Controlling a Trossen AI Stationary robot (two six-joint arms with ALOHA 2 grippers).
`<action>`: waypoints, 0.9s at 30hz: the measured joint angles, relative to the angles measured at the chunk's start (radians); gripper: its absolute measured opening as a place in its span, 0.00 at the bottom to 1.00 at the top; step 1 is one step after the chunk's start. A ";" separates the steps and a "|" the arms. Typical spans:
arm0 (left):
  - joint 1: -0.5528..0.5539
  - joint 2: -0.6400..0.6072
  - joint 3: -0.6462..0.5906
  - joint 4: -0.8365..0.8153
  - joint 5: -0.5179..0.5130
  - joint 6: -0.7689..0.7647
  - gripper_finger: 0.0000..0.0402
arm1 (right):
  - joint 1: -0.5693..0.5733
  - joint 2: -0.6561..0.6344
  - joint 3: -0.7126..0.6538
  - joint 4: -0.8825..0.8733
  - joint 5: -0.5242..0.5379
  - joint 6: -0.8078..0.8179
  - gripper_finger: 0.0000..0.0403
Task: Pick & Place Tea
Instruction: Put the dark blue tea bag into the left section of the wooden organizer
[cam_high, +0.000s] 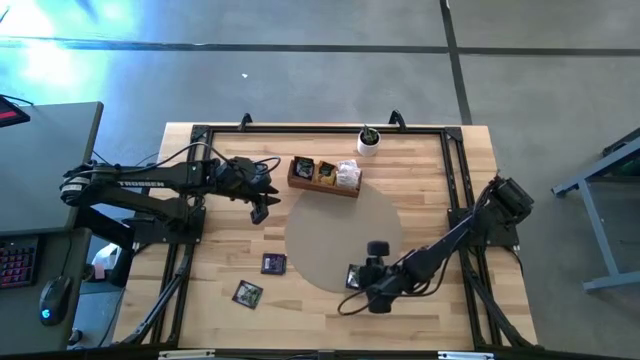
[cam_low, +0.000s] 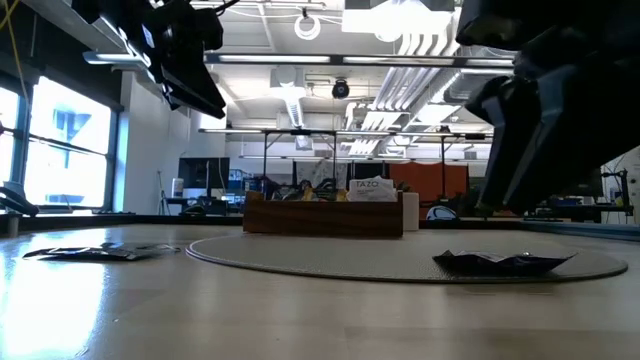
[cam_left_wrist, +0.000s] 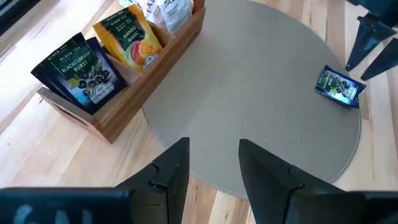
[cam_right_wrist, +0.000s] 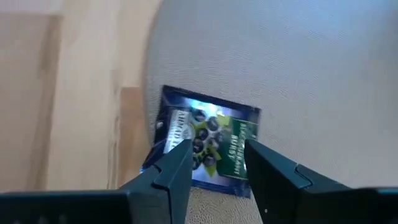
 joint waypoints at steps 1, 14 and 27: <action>0.000 0.000 0.000 0.000 0.000 0.000 0.34 | 0.000 0.001 0.000 -0.009 0.015 0.032 0.35; 0.000 0.000 0.000 0.000 0.000 0.003 0.34 | -0.044 0.001 -0.097 -0.014 -0.028 0.412 0.35; -0.001 0.021 0.001 0.015 0.085 -0.011 0.34 | -0.058 -0.002 -0.164 0.196 -0.075 0.512 0.35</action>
